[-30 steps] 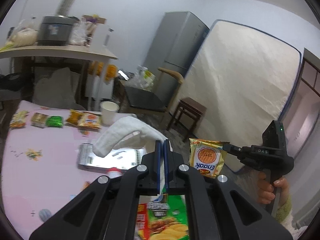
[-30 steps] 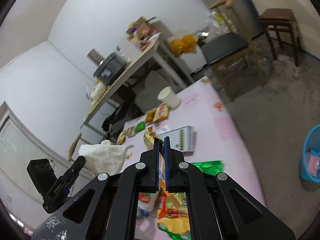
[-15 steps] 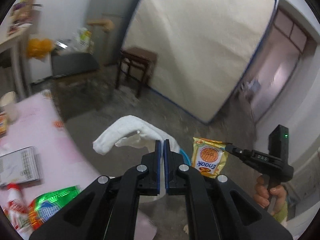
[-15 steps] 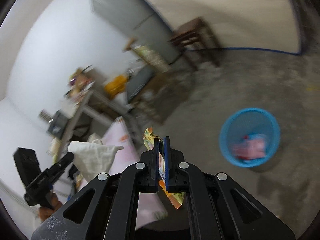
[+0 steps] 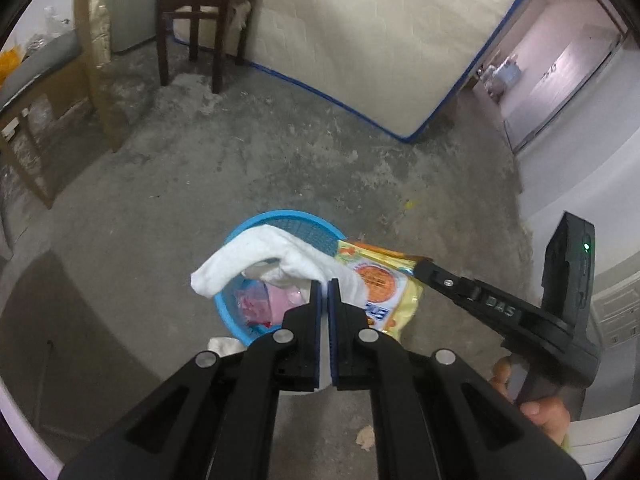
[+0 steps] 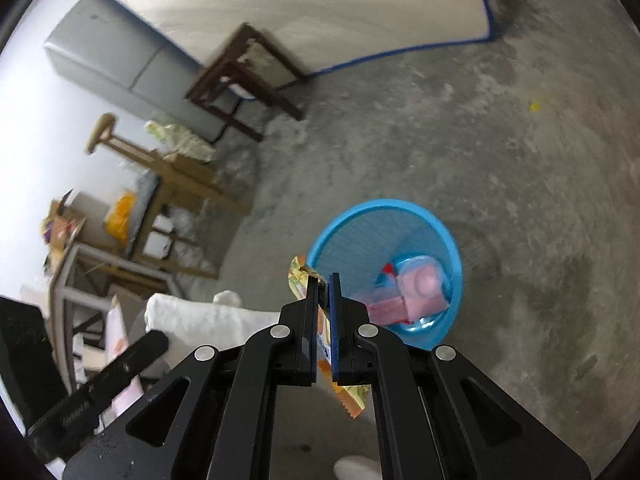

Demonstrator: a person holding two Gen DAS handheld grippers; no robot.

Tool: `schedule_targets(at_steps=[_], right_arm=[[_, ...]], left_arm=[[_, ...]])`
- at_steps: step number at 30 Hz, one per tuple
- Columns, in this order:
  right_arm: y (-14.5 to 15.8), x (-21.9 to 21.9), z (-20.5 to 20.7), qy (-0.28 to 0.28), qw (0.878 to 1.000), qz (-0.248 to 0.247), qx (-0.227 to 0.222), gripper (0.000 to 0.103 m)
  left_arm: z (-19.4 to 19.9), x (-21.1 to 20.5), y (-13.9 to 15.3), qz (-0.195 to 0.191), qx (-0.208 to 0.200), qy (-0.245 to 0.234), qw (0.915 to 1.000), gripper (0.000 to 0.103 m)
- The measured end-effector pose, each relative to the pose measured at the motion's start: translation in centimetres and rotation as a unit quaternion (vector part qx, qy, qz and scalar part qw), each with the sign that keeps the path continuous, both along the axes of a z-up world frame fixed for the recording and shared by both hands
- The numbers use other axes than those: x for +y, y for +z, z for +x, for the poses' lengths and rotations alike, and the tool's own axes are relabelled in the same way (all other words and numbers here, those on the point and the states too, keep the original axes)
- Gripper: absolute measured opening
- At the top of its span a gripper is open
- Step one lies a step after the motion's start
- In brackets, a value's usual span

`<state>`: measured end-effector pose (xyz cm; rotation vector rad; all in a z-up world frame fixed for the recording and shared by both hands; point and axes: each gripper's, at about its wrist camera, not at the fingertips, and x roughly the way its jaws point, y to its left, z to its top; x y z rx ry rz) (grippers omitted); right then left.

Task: Collect trash
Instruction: 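Carry the tissue and yellow wrapper to the blue wastebasket and open both tools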

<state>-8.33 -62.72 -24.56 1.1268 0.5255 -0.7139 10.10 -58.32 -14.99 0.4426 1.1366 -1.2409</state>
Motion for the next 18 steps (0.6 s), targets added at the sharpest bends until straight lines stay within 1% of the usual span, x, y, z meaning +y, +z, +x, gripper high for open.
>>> schedule_targets(at_steps=[1, 2, 3, 4, 6, 7, 9, 10, 12, 14, 17, 18], right_arm=[[-1.4, -0.9, 0.5, -0.007, 1.0, 0.009, 0.009, 0.014], [-2.4, -1.2, 0.5, -0.011, 1.0, 0.018, 0.015, 0.021], [-3.8, -1.8, 0.5, -0.02, 0.999, 0.033, 0.025, 0.038], [-5.0, -2.2, 0.3, -0.029, 0.998, 0.044, 0.037, 0.044], [-6.2, -2.1, -0.5, -0.046, 0.996, 0.055, 0.05, 0.044], [-6.4, -2.0, -1.0, -0.05, 0.996, 0.058, 0.05, 0.044], [-6.7, -1.5, -2.3, -0.055, 0.996, 0.062, 0.043, 0.045], [-6.4, -1.0, -3.0, -0.052, 0.996, 0.055, 0.042, 0.045], [-5.6, -0.5, -3.6, -0.047, 0.997, 0.042, 0.043, 0.048], [-4.1, 0.6, -4.6, -0.036, 0.998, 0.028, 0.036, 0.049], [-1.8, 2.1, -5.5, -0.012, 0.999, 0.004, 0.03, 0.053], [-1.1, 2.6, -5.7, -0.005, 1.0, -0.004, 0.025, 0.056]], left_arm=[[-0.3, -0.8, -0.9, 0.015, -0.009, -0.004, 0.9998, 0.027], [-0.8, -1.4, -1.7, 0.028, -0.016, -0.003, 0.9995, 0.042], [-0.7, -1.6, -2.6, 0.042, -0.023, 0.004, 0.9989, 0.062], [-0.8, -1.6, -2.9, 0.041, -0.027, 0.011, 0.9988, 0.063], [-0.9, -0.9, -2.7, 0.03, -0.021, 0.023, 0.9991, 0.065], [-0.9, -0.5, -2.4, 0.026, -0.012, 0.024, 0.9993, 0.066], [-0.6, 0.3, -1.5, 0.023, -0.015, 0.024, 0.9993, 0.066], [-0.6, 0.8, -0.6, 0.019, -0.021, 0.024, 0.9993, 0.066], [-0.4, 2.2, 1.7, -0.001, -0.037, 0.027, 0.999, 0.066], [-0.5, 3.3, 3.7, -0.011, -0.049, 0.027, 0.9984, 0.066], [-0.8, 7.1, 8.6, -0.044, -0.069, 0.03, 0.9962, 0.07], [-0.8, 8.4, 9.9, -0.053, -0.072, 0.031, 0.9955, 0.073]])
